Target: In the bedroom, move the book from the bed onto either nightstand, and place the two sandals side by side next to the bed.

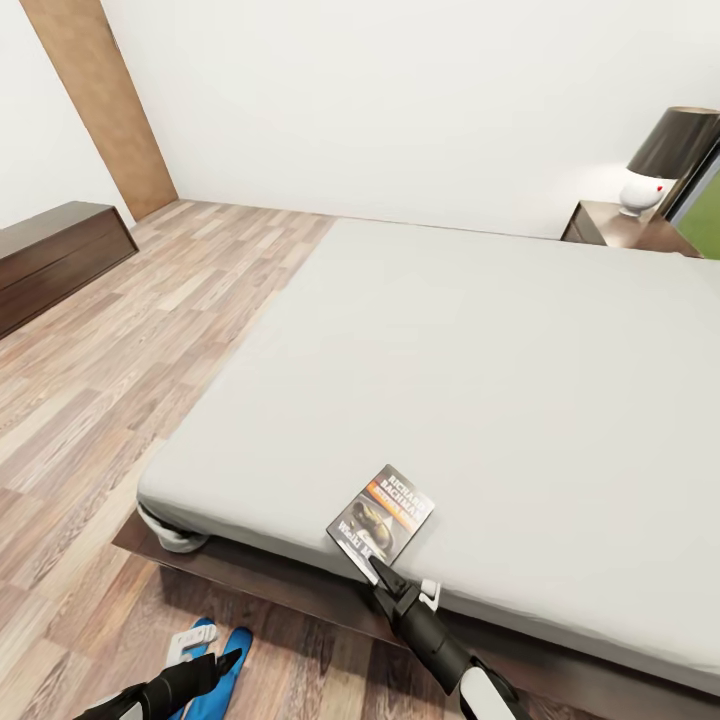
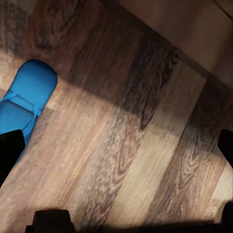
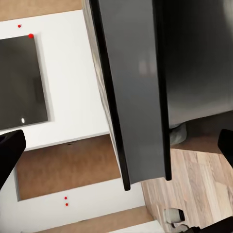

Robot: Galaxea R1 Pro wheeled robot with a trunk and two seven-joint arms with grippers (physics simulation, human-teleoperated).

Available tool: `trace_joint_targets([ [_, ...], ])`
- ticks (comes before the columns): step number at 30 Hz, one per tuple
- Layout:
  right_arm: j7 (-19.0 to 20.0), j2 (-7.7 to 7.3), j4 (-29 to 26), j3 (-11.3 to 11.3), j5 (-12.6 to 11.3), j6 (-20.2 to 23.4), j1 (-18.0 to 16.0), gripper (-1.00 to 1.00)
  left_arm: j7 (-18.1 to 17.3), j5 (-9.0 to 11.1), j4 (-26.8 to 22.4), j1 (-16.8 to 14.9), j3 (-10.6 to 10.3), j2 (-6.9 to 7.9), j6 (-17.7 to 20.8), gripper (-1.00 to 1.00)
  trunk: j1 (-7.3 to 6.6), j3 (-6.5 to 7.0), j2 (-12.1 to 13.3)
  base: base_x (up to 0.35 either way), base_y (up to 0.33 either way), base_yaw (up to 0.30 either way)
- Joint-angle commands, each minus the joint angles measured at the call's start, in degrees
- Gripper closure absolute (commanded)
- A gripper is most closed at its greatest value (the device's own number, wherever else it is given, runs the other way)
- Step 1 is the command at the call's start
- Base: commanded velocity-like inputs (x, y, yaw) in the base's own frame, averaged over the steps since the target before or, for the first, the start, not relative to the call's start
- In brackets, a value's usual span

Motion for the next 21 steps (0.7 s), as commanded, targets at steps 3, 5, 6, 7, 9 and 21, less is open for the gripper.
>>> trace_joint_targets([
  [3,-0.15,-0.05,0.04,-0.16,-0.85,-0.03,-2.13,-1.0,-0.18,-0.15,0.08,-0.03,0.12,0.02,-0.27,-1.0,0.0,-0.03,-0.01,0.006,0.0,0.0],
  [5,-0.15,-0.05,0.04,-0.16,-0.85,-0.03,-2.13,-1.0,-0.2,-0.15,0.08,-0.03,0.12,0.02,-0.26,-1.0,0.0,-0.03,-0.01,0.002,0.0,0.0],
  [6,-0.15,-0.05,0.04,-0.16,-0.85,-0.03,-2.13,-1.0,-0.2,-0.15,0.08,-0.03,0.12,0.02,-0.26,-1.0,0.0,-0.03,-0.01,0.0,0.0,0.0],
  [7,-0.15,-0.05,0.04,-0.16,-0.85,-0.03,-2.13,-1.0,-0.21,-0.15,0.08,-0.03,0.12,0.02,-0.24,-1.0,0.0,-0.03,-0.01,0.0,0.0,0.0],
  [9,-0.15,-0.05,0.03,-0.16,-0.85,-0.03,-2.13,-1.0,-0.2,-0.15,0.08,-0.03,0.12,0.02,-0.25,-1.0,0.0,-0.03,-0.01,0.0,0.0,0.0],
  [21,-0.15,-0.05,0.04,-0.16,-0.85,-0.03,-2.13,-1.0,-0.17,-0.15,0.08,-0.03,0.1,0.02,-0.3,-1.0,0.0,-0.03,-0.01,-0.087,0.0,0.0],
])
